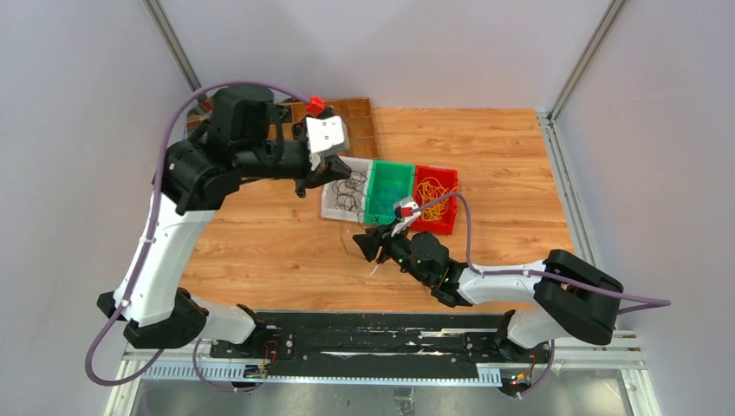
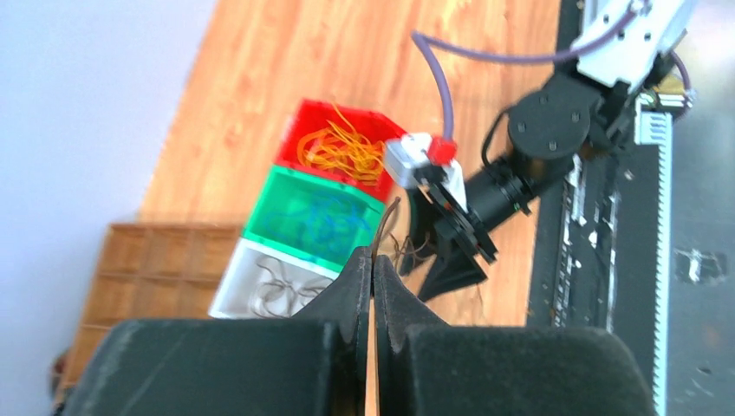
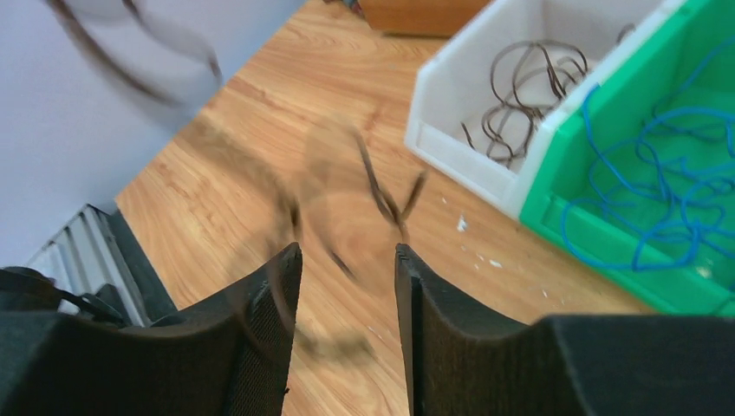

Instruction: Untangle the cables

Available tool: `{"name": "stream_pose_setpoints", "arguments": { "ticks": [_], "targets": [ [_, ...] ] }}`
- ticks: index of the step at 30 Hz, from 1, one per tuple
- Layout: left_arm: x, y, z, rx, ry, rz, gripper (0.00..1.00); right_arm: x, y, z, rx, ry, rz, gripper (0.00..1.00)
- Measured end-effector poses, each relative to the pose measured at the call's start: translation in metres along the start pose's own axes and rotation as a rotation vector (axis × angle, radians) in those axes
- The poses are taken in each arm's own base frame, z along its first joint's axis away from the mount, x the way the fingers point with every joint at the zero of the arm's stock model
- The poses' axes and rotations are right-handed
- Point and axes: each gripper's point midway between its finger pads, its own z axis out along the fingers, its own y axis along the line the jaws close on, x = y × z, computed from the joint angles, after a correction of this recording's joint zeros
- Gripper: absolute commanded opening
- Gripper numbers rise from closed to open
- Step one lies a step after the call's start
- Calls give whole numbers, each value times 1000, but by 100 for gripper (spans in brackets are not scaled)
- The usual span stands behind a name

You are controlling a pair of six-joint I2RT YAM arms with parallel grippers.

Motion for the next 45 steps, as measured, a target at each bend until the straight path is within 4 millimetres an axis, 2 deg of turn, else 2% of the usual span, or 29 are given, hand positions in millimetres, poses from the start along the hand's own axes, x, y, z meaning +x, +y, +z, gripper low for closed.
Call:
{"name": "stream_pose_setpoints", "arguments": {
  "ticks": [7, 12, 15, 17, 18, 21, 22, 23, 28, 30, 33, 37, 45],
  "targets": [
    [-50, 10, -36, -113, -120, 98, 0, 35, -22, -5, 69, 75, 10, 45],
    [-63, 14, -49, -164, -148, 125, 0, 41, -28, -7, 97, 81, 22, 49],
    [-65, 17, -53, -184, -147, 137, 0, 42, -32, -11, 110, 81, 20, 57],
    [-64, 18, -53, -193, -143, 140, 0, 35, -31, -17, 108, 71, 11, 61],
    [-64, 18, -53, -193, -141, 142, 0, 27, -29, -19, 101, 60, 2, 63],
    [-60, 18, -51, -189, -133, 140, 0, -19, -13, -30, 56, -29, -29, 69],
    [-59, 18, -51, -188, -130, 141, 0, -55, 2, -34, 18, -99, -49, 70],
    [-58, 17, -50, -186, -128, 141, 0, -59, 4, -34, 14, -108, -50, 70],
    [-54, 17, -47, -179, -117, 140, 0, -128, 41, -39, -84, -214, -128, 72],
    [-54, 17, -47, -178, -116, 140, 0, -144, 54, -38, -121, -233, -159, 72],
    [-54, 17, -47, -175, -118, 140, 0, -156, 67, -32, -160, -241, -198, 69],
    [-54, 17, -47, -174, -118, 140, 0, -151, 75, -14, -181, -211, -233, 65],
    [-54, 18, -47, -179, -114, 149, 1, -93, 62, 13, -171, -67, -240, 64]
  ]
}}
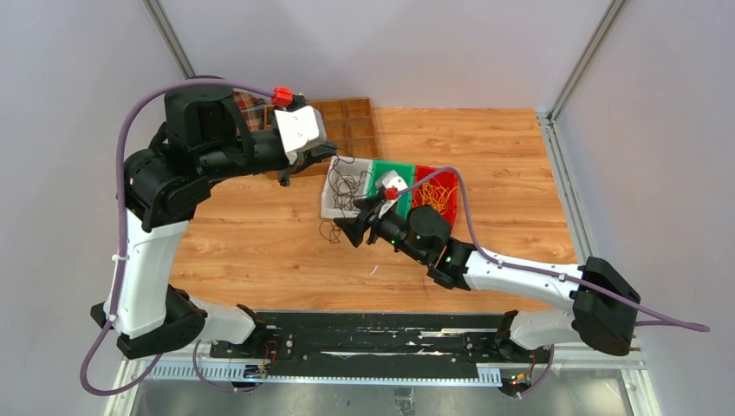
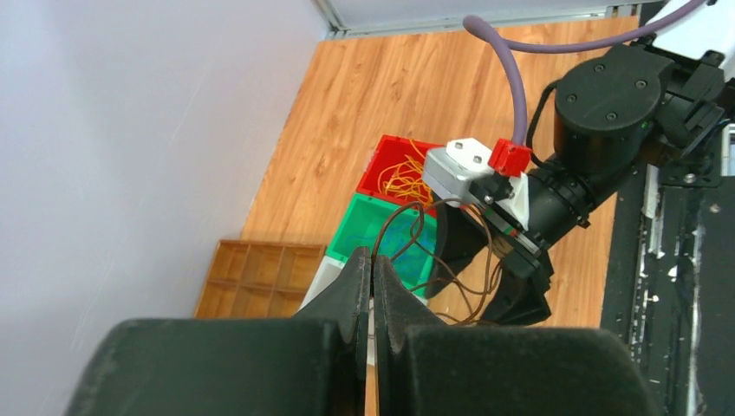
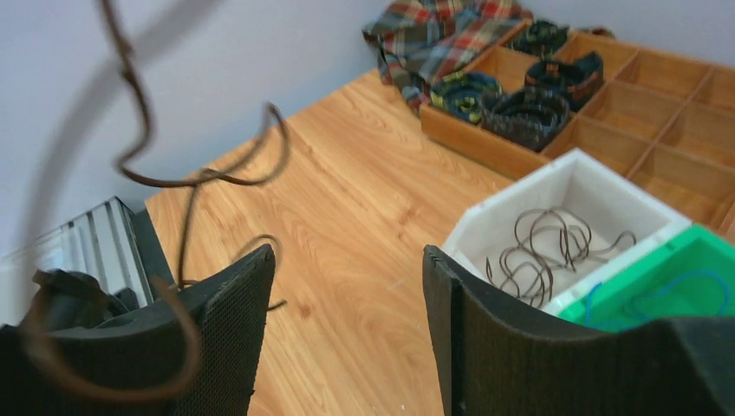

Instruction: Untangle the cables

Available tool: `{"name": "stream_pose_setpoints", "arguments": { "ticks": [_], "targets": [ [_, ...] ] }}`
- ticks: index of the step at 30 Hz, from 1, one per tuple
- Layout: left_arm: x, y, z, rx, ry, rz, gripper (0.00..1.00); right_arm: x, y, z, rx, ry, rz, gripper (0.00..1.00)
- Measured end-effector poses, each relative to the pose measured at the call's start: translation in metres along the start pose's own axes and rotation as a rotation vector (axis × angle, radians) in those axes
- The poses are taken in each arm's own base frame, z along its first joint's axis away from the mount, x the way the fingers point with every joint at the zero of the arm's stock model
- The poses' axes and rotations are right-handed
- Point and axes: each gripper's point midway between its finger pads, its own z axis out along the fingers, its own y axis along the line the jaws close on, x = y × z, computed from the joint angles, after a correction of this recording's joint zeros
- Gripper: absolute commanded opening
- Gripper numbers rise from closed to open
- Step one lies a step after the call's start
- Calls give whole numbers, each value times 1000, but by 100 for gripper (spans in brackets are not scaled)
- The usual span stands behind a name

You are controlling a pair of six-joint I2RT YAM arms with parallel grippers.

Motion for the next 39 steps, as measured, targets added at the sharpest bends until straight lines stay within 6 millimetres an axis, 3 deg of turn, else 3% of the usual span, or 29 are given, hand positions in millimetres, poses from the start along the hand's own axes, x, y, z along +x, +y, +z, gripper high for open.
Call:
{"name": "stream_pose_setpoints", "arguments": {
  "ticks": [3, 5, 10, 15, 18, 22, 29, 33, 39],
  "targets": [
    [8, 4, 4, -16, 27, 18, 0, 23, -9, -3, 31, 45, 9, 68],
    [26, 9, 12, -33, 78, 24, 1, 35, -19, -8, 65, 72, 20, 71],
    [103, 23, 48, -40, 269, -19, 0, 41, -60, -20, 207, 108, 26, 73],
    [183, 59, 86, -78, 446, -94, 1, 44, -100, -43, 369, 167, -4, 74],
    [216, 79, 100, -114, 499, -121, 1, 48, -116, -56, 442, 202, -19, 74],
    [237, 101, 111, -165, 508, -139, 0, 43, -135, -73, 527, 200, -30, 74],
    [257, 127, 133, -222, 478, -152, 1, 43, -151, -95, 612, 204, -42, 73],
    [286, 125, 139, -230, 497, -167, 0, 44, -156, -102, 640, 210, -46, 73],
    [352, 92, 146, -177, 604, -212, 0, 38, -165, -113, 679, 203, -46, 72]
  ]
}}
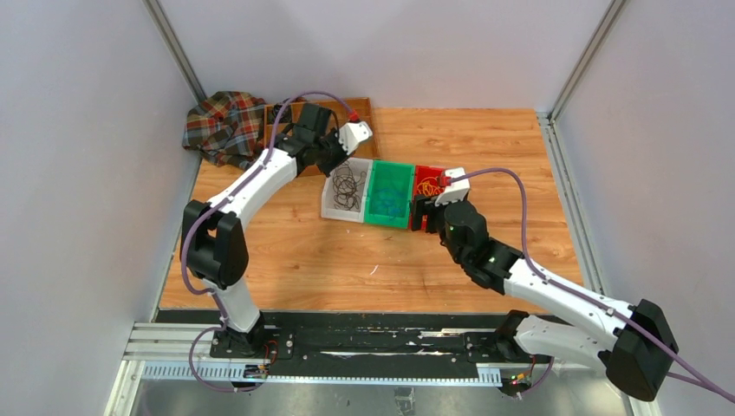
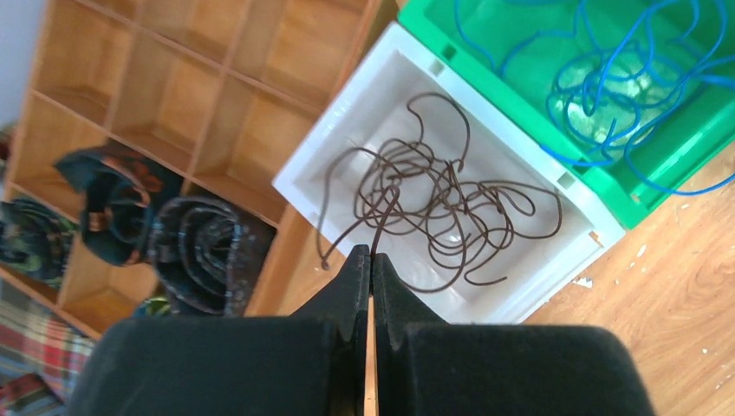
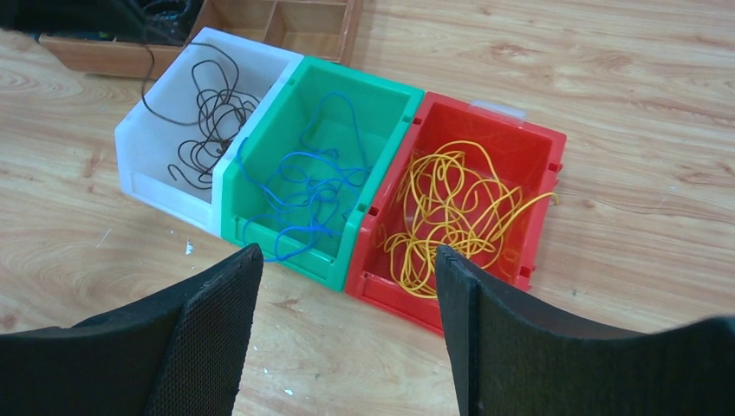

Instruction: Untangle the cables

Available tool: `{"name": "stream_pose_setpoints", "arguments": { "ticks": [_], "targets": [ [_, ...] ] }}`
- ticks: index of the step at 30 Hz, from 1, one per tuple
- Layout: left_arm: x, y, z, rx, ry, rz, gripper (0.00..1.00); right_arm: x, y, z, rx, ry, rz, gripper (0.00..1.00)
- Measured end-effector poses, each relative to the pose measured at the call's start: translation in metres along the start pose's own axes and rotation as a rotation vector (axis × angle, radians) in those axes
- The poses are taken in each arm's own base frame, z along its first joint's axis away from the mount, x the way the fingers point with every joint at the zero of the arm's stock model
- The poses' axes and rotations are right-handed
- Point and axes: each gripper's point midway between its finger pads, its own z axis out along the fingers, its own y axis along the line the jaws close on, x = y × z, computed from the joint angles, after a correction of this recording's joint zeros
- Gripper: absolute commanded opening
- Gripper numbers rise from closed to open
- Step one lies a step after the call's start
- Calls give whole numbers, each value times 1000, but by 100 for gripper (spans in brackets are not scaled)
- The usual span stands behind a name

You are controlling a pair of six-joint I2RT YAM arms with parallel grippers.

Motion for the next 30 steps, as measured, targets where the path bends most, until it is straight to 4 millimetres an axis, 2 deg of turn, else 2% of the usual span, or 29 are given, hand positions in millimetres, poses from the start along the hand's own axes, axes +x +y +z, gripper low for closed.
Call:
{"name": "stream_pose_setpoints", "arguments": {
  "ticks": [4, 10, 13, 17, 18, 19, 21, 23, 24, 26, 30],
  "targets": [
    [22, -9, 21, 20, 42, -10, 0, -5, -10, -4, 26, -13, 10, 72],
    [41, -16, 56, 41, 68, -19, 1, -3, -20, -9, 51, 1, 4, 72],
    [51, -28, 72, 76, 95, -25, 8, -2, -31, -10, 84, 4, 9, 72],
    [68, -53, 90, 161, 155, -28, 18, 2, -48, -11, 135, 26, 26, 72],
    [72, -60, 92, 185, 174, -30, 23, 3, -51, -11, 143, 29, 28, 72],
    [73, -63, 92, 199, 185, -29, 33, 2, -53, -12, 150, 30, 30, 72],
    [74, -67, 89, 219, 200, -25, 59, 3, -56, -13, 157, 33, 28, 74],
    [68, -65, 81, 224, 204, -23, 89, 3, -56, -14, 158, 39, 25, 74],
    [63, -63, 75, 223, 202, -24, 99, 3, -58, -14, 162, 41, 25, 74],
    [50, -56, 61, 215, 186, -15, 98, 2, -63, -16, 176, 43, 26, 75],
    [12, -32, 9, 165, 115, -40, 98, -8, -77, -19, 222, 24, 38, 75]
  ]
}}
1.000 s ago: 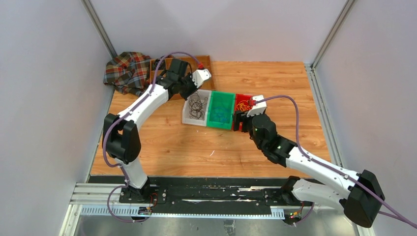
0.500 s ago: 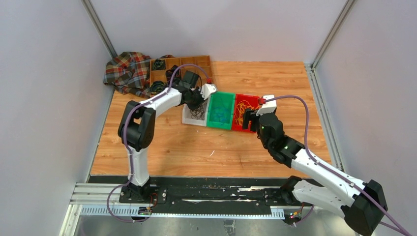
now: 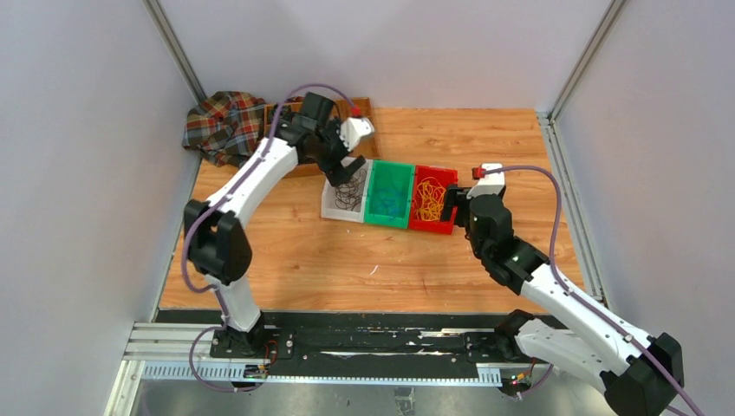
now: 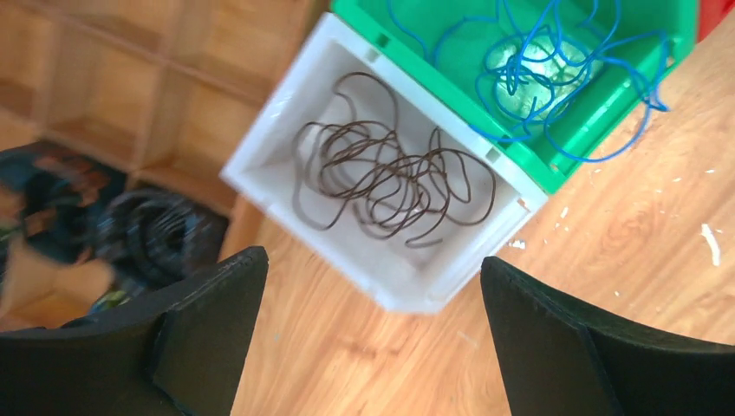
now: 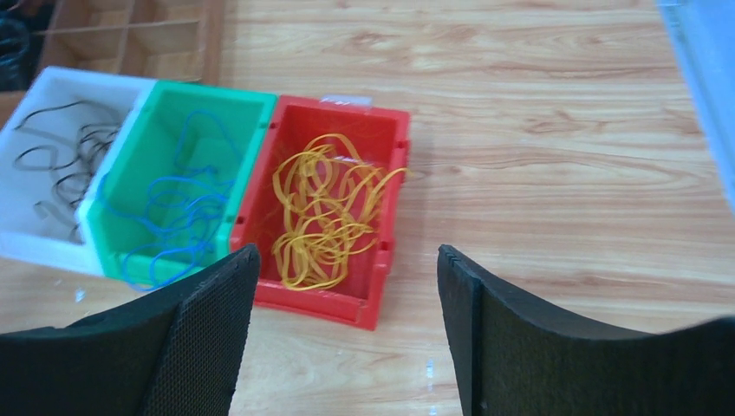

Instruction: Untangle the cables

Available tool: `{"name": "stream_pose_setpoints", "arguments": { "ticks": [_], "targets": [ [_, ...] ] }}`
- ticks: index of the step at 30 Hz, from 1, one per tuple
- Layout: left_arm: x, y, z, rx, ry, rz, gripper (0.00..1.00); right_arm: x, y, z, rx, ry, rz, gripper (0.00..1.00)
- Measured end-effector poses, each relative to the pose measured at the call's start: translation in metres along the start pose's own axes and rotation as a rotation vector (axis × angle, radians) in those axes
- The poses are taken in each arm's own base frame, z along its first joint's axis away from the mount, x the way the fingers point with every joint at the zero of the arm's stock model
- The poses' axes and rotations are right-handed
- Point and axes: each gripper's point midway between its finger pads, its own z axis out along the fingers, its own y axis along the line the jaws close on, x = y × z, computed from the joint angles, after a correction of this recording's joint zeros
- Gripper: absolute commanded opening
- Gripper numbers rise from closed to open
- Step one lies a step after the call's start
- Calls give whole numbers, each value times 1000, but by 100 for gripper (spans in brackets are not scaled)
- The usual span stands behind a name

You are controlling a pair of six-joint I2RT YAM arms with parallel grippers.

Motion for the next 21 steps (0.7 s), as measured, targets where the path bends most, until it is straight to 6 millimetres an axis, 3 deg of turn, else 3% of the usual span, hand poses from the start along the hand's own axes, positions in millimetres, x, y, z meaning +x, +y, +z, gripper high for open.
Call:
{"name": "stream_pose_setpoints", "arguments": {
  "ticks": [3, 6, 9, 11, 13, 15, 19, 21],
  "targets": [
    [-17, 13, -61, -75, -84, -36, 98, -8, -16, -2, 66, -23, 2, 75],
    [-19, 23, -120, -152, -159, -83, 98, -15, -37, -5, 161, -52, -1, 75],
    [-4, 28, -166, -215, -220, -136, 98, -22, -73, -8, 315, -76, -23, 75],
    [18, 26, -180, -245, -242, -180, 98, -19, -96, -9, 409, -74, -41, 75],
    [52, 22, -180, -269, -246, -251, 98, -5, -120, -9, 505, -44, -62, 76],
    [89, 20, -166, -294, -246, -344, 98, 21, -148, -8, 604, 25, -84, 76],
    [157, 11, -108, -305, -214, -527, 98, 73, -193, -11, 748, 140, -42, 76],
    [186, -4, -77, -291, -198, -593, 98, 94, -209, -16, 792, 158, -5, 76]
  ]
}}
